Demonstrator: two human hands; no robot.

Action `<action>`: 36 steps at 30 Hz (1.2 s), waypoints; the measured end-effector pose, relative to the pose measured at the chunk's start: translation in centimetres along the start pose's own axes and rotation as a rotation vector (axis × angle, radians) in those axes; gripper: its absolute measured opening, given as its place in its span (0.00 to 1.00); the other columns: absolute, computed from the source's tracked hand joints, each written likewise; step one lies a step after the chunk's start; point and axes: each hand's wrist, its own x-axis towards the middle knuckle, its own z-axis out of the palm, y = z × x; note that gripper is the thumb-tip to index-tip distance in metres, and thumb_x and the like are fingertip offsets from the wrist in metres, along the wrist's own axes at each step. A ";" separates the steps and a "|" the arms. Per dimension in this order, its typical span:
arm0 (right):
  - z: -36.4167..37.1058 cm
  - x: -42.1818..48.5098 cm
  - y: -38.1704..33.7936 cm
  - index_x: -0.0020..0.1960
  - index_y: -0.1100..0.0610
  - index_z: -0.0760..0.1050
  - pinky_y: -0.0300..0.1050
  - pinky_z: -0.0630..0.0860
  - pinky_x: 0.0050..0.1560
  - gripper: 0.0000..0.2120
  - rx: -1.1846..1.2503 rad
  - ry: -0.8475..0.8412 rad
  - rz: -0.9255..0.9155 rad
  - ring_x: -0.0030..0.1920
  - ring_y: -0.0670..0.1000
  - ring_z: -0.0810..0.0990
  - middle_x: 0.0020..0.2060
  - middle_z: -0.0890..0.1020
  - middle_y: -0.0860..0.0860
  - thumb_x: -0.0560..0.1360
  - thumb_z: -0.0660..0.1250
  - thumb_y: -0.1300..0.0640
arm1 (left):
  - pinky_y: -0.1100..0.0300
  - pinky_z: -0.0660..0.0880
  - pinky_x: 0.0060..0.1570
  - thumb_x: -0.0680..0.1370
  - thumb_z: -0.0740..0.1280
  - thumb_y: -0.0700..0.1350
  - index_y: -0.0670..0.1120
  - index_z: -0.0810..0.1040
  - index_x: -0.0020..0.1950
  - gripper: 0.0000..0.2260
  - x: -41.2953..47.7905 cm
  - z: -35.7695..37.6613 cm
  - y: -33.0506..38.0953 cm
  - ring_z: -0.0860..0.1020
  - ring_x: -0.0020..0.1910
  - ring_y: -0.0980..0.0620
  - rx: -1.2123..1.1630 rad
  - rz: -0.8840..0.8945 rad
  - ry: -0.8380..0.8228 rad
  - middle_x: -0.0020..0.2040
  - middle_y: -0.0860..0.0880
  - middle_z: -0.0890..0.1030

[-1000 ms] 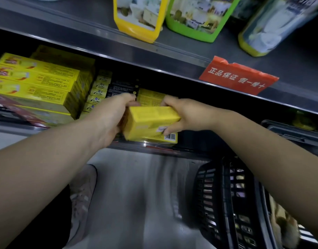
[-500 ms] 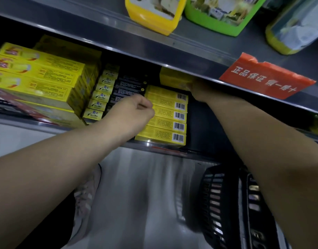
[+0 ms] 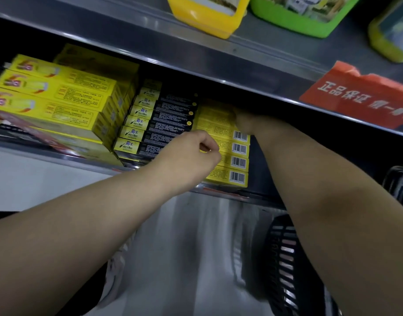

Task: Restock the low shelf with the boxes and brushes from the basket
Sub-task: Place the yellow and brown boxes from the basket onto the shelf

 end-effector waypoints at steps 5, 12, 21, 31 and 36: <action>-2.1 -3.6 -0.9 0.77 0.61 0.48 0.46 0.72 0.40 0.26 -0.153 -0.086 -0.027 0.40 0.54 0.75 0.45 0.76 0.61 0.82 0.53 0.59 | 0.73 0.67 0.27 0.76 0.63 0.44 0.49 0.80 0.50 0.07 -0.8 1.2 1.5 0.73 0.35 0.60 -0.012 0.032 -0.036 0.41 0.58 0.77; -7.1 -17.4 1.4 0.70 0.57 0.67 0.32 0.64 0.57 0.21 -0.012 0.016 -0.253 0.64 0.53 0.72 0.67 0.71 0.55 0.77 0.64 0.58 | 0.59 0.73 0.51 0.73 0.64 0.46 0.51 0.80 0.49 0.08 -3.6 6.5 6.2 0.77 0.49 0.56 0.139 0.339 -0.165 0.46 0.56 0.80; -3.6 -36.0 12.9 0.58 0.59 0.75 0.35 0.73 0.55 0.14 0.499 0.278 -0.048 0.51 0.47 0.78 0.51 0.77 0.51 0.75 0.65 0.69 | 0.66 0.61 0.52 0.77 0.62 0.49 0.51 0.78 0.53 0.09 -9.4 14.1 10.1 0.69 0.54 0.55 0.429 0.939 -0.324 0.50 0.55 0.78; 8.2 -34.1 20.9 0.67 0.58 0.70 0.42 0.71 0.56 0.18 0.125 -0.310 0.238 0.61 0.56 0.75 0.64 0.75 0.56 0.77 0.62 0.60 | 0.63 0.62 0.63 0.77 0.61 0.54 0.56 0.75 0.53 0.07 -8.5 16.2 11.4 0.68 0.58 0.59 0.651 1.026 -0.414 0.52 0.59 0.75; 11.9 -28.7 21.6 0.76 0.59 0.51 0.47 0.61 0.69 0.30 0.005 -0.310 0.215 0.73 0.58 0.61 0.74 0.59 0.60 0.78 0.60 0.61 | 0.68 0.52 0.70 0.77 0.57 0.56 0.57 0.76 0.54 0.11 -6.4 17.2 12.0 0.71 0.58 0.61 0.742 1.022 -0.503 0.52 0.59 0.78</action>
